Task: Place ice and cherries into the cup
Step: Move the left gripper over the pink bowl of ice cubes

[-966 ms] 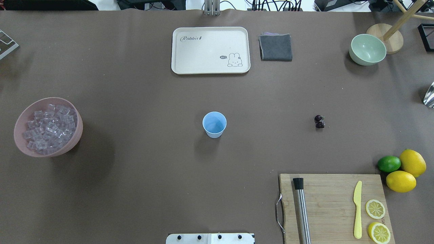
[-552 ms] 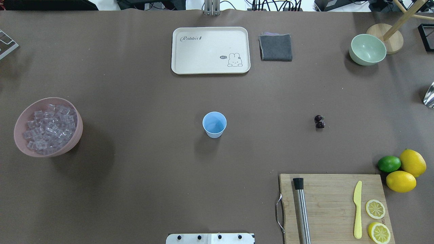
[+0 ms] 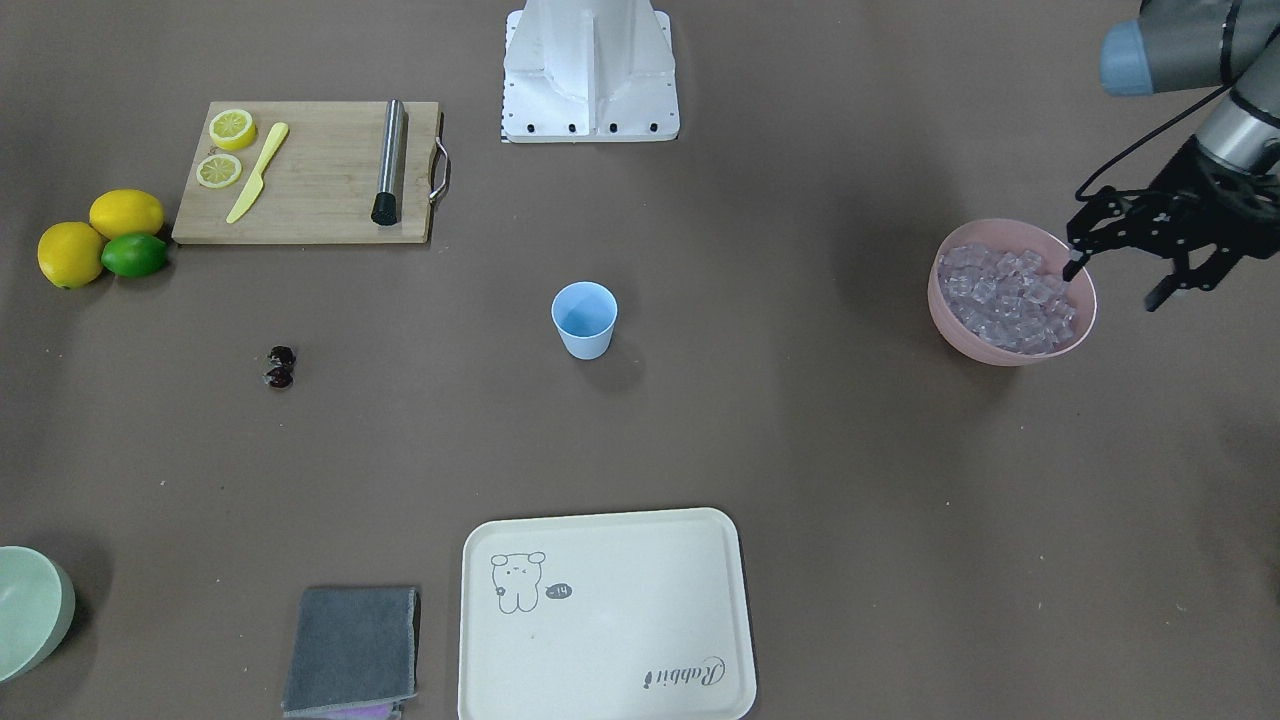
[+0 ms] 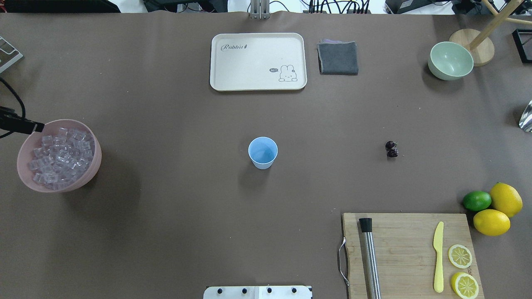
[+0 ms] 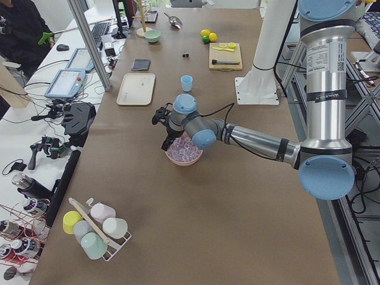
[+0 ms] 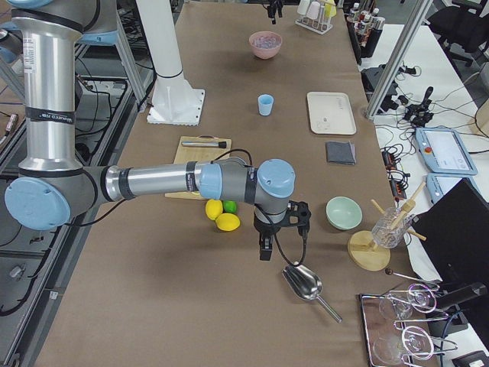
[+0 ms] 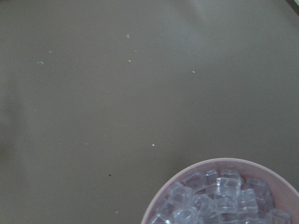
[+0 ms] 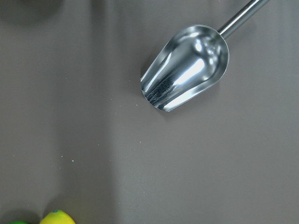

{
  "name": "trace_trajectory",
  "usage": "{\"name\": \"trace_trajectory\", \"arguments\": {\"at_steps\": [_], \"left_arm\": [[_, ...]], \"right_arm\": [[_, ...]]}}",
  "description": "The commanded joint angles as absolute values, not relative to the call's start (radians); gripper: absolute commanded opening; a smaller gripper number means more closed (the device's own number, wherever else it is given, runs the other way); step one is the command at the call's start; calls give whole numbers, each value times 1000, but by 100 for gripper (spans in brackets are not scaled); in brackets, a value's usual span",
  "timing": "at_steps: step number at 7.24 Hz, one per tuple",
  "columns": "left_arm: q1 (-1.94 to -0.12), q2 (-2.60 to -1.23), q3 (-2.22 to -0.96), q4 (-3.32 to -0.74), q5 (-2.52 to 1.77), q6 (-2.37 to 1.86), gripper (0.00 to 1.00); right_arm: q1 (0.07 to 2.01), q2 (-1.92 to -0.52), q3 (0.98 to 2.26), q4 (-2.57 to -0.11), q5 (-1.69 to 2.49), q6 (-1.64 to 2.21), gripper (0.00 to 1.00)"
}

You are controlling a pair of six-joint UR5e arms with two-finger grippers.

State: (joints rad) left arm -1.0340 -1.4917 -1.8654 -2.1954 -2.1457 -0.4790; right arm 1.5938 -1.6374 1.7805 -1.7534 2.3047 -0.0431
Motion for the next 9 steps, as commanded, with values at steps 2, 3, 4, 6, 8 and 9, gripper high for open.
{"name": "trace_trajectory", "arguments": {"at_steps": [2, 3, 4, 6, 8, 9], "left_arm": [[-905, -1502, -1861, -2207, -2114, -566, 98], [-905, -1496, -1856, -2207, -2115, -561, 95], [-905, -1493, -1838, -2209, -2115, -560, 73], [-907, -1485, -1824, -2207, -2114, -560, 59], [-907, -1485, -1798, -2209, -2114, -560, 59], [-907, -1485, -1796, -2207, -2114, -560, 59]], "right_arm": [[1594, -1635, 1784, -1752, 2310, -43, 100], [1594, -1634, 1784, -1750, 2310, -43, 100], [1594, -1634, 1783, -1747, 2310, -43, 100], [1594, -1635, 1782, -1747, 2312, -43, 100], [1594, -1635, 1782, -1746, 2312, -43, 100], [1594, -1634, 1782, -1746, 2313, -43, 100]]}}
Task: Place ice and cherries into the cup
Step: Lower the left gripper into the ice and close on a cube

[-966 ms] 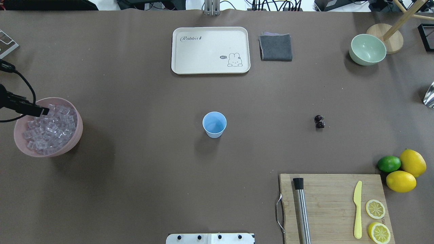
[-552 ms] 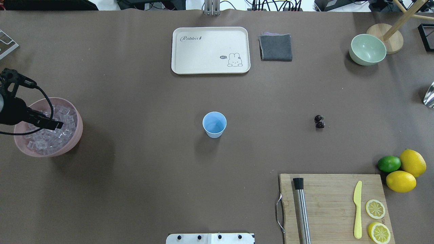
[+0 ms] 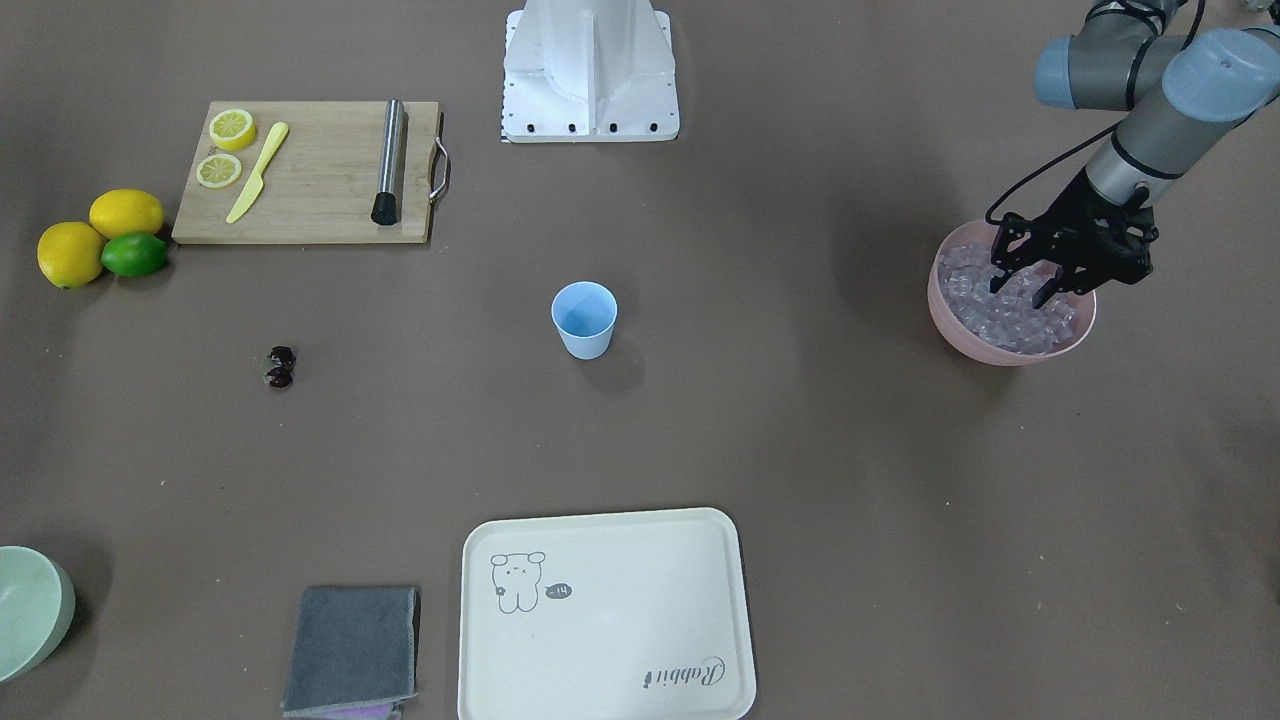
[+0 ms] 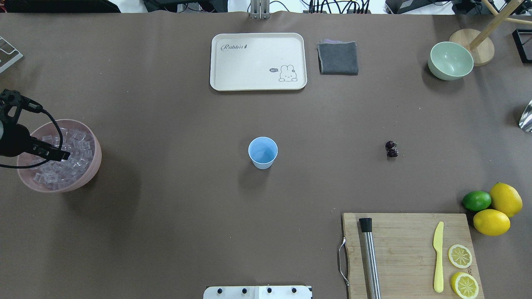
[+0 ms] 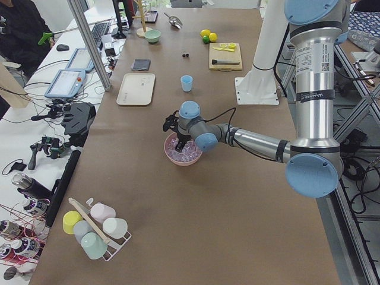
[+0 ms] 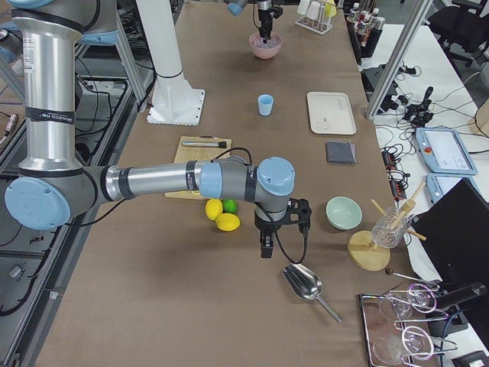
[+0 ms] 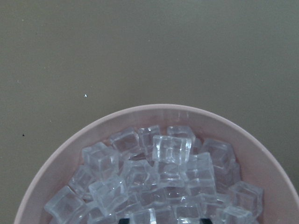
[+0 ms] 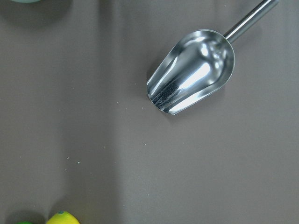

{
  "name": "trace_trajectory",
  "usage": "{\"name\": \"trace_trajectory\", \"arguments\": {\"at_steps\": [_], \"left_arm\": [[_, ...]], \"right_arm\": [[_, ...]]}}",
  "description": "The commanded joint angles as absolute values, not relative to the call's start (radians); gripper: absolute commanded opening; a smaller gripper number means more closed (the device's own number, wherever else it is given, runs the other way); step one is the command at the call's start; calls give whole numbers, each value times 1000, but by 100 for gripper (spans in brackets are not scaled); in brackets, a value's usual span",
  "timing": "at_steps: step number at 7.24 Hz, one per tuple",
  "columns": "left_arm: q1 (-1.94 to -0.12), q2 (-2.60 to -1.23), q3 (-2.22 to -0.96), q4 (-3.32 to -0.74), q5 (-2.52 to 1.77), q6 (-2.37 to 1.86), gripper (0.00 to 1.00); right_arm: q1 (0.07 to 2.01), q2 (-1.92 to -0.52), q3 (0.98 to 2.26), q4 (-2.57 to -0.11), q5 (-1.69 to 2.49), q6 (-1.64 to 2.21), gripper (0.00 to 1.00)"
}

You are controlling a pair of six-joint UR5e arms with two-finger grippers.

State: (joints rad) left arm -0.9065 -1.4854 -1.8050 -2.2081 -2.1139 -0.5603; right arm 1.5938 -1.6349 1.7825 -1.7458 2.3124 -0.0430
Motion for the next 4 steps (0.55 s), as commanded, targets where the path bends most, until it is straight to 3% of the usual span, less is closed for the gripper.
{"name": "trace_trajectory", "arguments": {"at_steps": [1, 4], "left_arm": [[-908, -1483, -1795, -2207, -2114, -560, 59], [-911, -1483, -1789, -2206, -2112, -560, 58]], "right_arm": [[1594, -1634, 1784, -1746, 2313, -43, 100], [1594, -1634, 1783, -1746, 2313, -43, 100]]}}
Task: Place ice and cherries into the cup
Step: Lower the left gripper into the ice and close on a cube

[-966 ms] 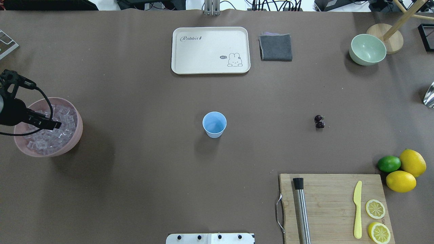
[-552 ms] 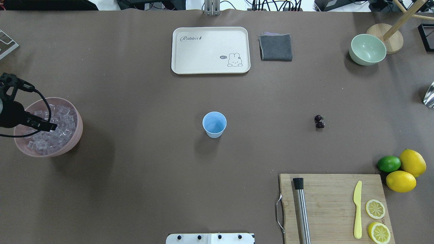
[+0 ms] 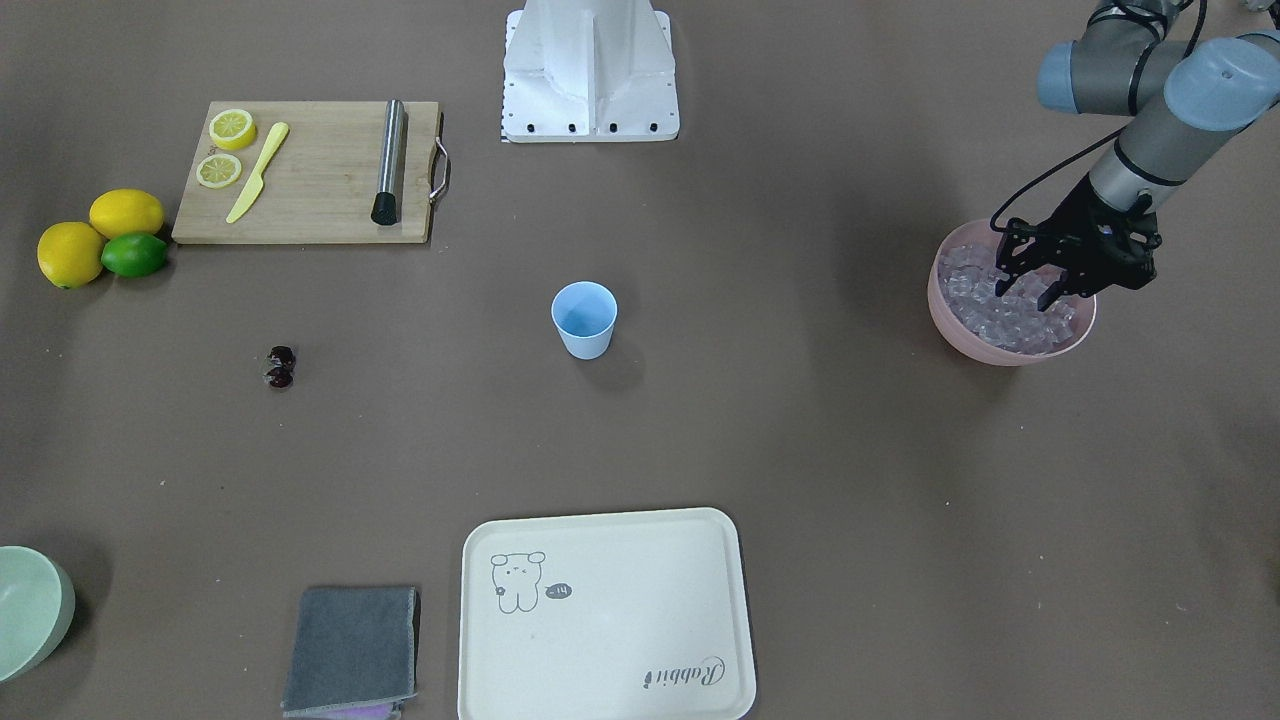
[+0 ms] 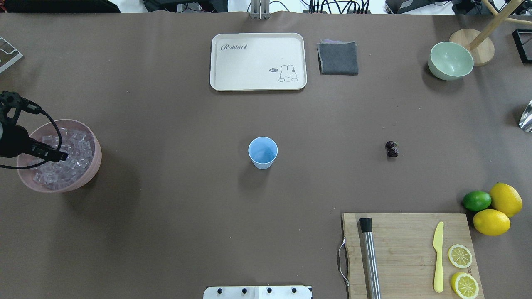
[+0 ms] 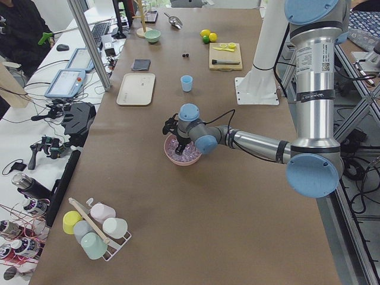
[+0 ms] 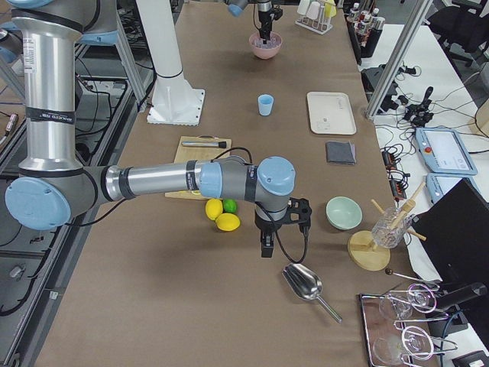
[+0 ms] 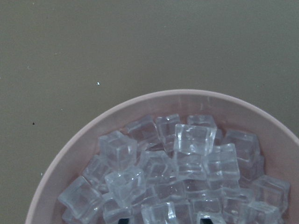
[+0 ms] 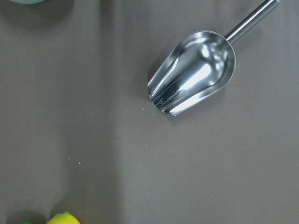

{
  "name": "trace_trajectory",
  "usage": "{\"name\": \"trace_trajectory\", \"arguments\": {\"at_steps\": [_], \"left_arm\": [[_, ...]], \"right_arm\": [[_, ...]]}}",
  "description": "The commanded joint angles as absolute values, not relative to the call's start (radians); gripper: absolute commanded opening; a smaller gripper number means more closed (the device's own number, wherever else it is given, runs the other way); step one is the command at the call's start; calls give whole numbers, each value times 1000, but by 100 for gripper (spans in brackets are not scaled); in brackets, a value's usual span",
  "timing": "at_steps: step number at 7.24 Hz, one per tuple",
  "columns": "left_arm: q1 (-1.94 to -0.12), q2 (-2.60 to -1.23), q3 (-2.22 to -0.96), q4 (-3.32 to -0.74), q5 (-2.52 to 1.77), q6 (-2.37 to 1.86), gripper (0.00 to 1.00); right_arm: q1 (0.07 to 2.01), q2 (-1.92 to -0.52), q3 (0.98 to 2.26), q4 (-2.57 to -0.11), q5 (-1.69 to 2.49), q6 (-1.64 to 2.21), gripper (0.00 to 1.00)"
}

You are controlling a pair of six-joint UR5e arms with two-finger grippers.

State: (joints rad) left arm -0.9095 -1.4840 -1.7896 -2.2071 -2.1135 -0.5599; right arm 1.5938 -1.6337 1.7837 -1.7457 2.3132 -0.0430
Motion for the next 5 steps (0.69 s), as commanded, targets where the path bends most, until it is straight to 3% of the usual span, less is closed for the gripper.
{"name": "trace_trajectory", "arguments": {"at_steps": [1, 5], "left_arm": [[-911, -1483, -1789, -2206, -2112, -560, 58], [-911, -1486, -1778, -2206, -2112, -558, 57]], "right_arm": [[1594, -1634, 1782, -1747, 2313, -43, 100], [1594, -1637, 1782, -1746, 2312, -43, 100]]}}
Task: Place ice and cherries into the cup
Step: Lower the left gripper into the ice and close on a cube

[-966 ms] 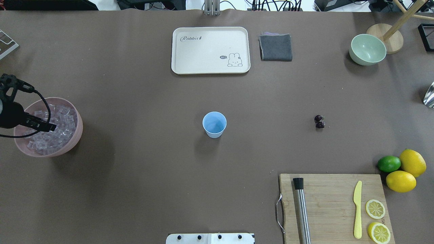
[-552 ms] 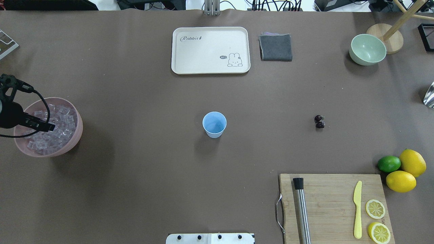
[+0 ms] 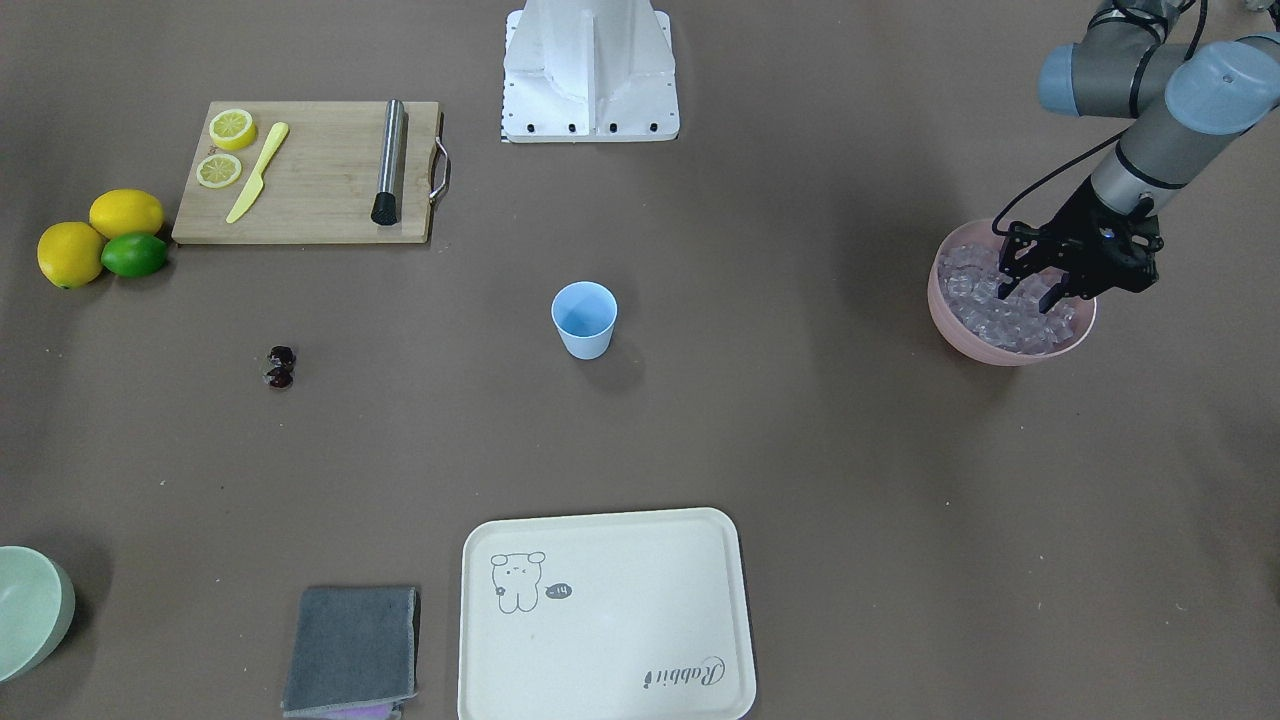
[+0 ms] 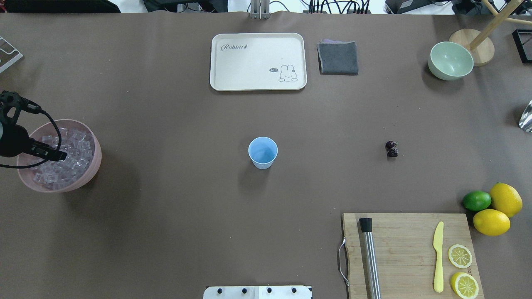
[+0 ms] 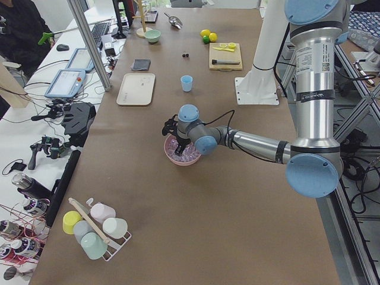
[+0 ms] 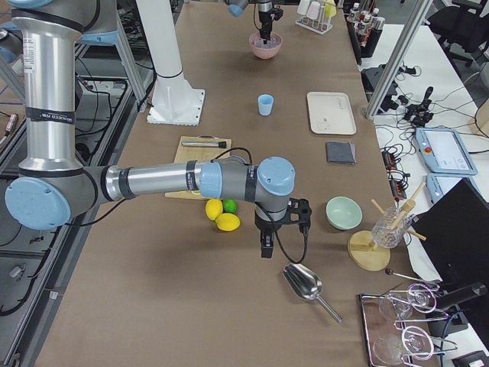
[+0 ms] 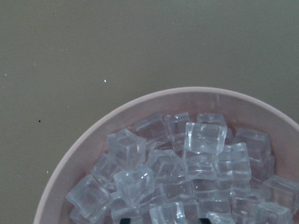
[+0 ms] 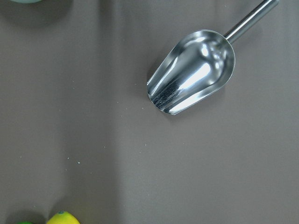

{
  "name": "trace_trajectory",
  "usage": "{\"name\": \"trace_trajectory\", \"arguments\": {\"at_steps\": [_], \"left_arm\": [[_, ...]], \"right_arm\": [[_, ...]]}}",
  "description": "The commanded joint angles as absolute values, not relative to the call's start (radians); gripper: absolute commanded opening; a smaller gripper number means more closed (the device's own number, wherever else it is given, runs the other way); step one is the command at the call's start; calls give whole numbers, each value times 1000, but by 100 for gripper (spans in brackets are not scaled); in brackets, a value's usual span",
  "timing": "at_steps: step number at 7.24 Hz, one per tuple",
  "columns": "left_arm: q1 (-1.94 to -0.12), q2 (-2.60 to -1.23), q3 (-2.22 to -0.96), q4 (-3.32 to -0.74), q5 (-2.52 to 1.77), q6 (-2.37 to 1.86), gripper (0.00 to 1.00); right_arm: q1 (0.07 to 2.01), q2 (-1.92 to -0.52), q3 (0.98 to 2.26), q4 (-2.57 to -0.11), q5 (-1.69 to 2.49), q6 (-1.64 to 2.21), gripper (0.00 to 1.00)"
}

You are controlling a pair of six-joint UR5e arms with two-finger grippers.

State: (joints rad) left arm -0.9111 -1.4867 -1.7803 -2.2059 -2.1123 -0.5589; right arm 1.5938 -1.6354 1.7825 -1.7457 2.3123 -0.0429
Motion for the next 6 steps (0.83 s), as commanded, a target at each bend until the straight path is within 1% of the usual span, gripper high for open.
{"name": "trace_trajectory", "arguments": {"at_steps": [1, 6], "left_arm": [[-911, -1486, -1770, -2207, -2112, -558, 57], [-904, -1497, -1772, -2206, -2092, -563, 59]], "right_arm": [[1594, -1638, 1782, -1746, 2312, -43, 100], [1597, -1654, 1782, -1746, 2312, -43, 100]]}}
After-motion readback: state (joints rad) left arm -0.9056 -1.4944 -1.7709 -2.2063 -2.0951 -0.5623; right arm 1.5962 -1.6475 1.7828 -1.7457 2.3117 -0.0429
